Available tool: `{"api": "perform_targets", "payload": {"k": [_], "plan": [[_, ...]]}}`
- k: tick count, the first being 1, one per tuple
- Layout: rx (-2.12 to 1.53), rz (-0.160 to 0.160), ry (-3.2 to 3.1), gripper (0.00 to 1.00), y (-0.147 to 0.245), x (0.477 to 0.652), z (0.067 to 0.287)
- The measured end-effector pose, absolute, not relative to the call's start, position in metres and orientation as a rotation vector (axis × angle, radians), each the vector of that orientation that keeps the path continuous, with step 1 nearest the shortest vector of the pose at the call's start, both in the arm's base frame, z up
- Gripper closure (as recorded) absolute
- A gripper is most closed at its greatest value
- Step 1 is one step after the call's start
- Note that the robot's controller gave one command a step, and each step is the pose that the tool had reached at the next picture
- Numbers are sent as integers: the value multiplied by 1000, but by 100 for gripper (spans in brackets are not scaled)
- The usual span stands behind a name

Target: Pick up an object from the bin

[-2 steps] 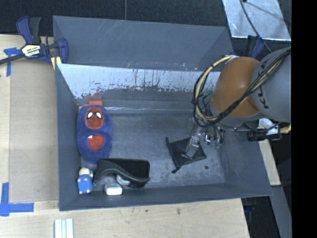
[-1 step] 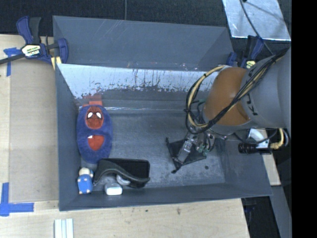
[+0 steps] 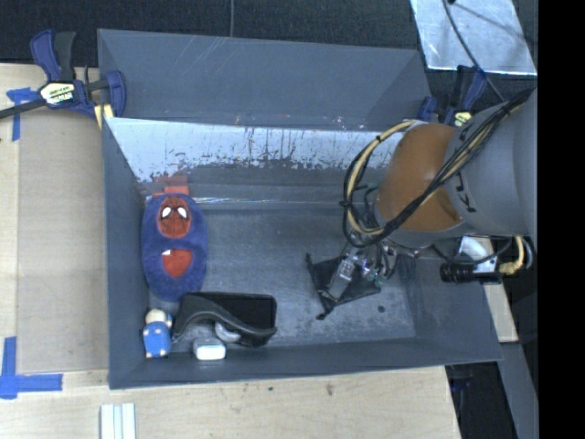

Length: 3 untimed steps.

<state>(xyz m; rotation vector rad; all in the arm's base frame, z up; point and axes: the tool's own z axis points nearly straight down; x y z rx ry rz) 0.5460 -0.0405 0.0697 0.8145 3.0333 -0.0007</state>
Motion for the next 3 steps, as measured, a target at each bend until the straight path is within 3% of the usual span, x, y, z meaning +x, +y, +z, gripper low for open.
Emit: {"api": "perform_targets", "payload": {"k": [1, 2, 3], "plan": [[814, -1, 3031, 100, -41, 547, 71], [808, 3, 3024, 100, -42, 549, 179], [804, 0, 3031, 100, -42, 551, 181]]}}
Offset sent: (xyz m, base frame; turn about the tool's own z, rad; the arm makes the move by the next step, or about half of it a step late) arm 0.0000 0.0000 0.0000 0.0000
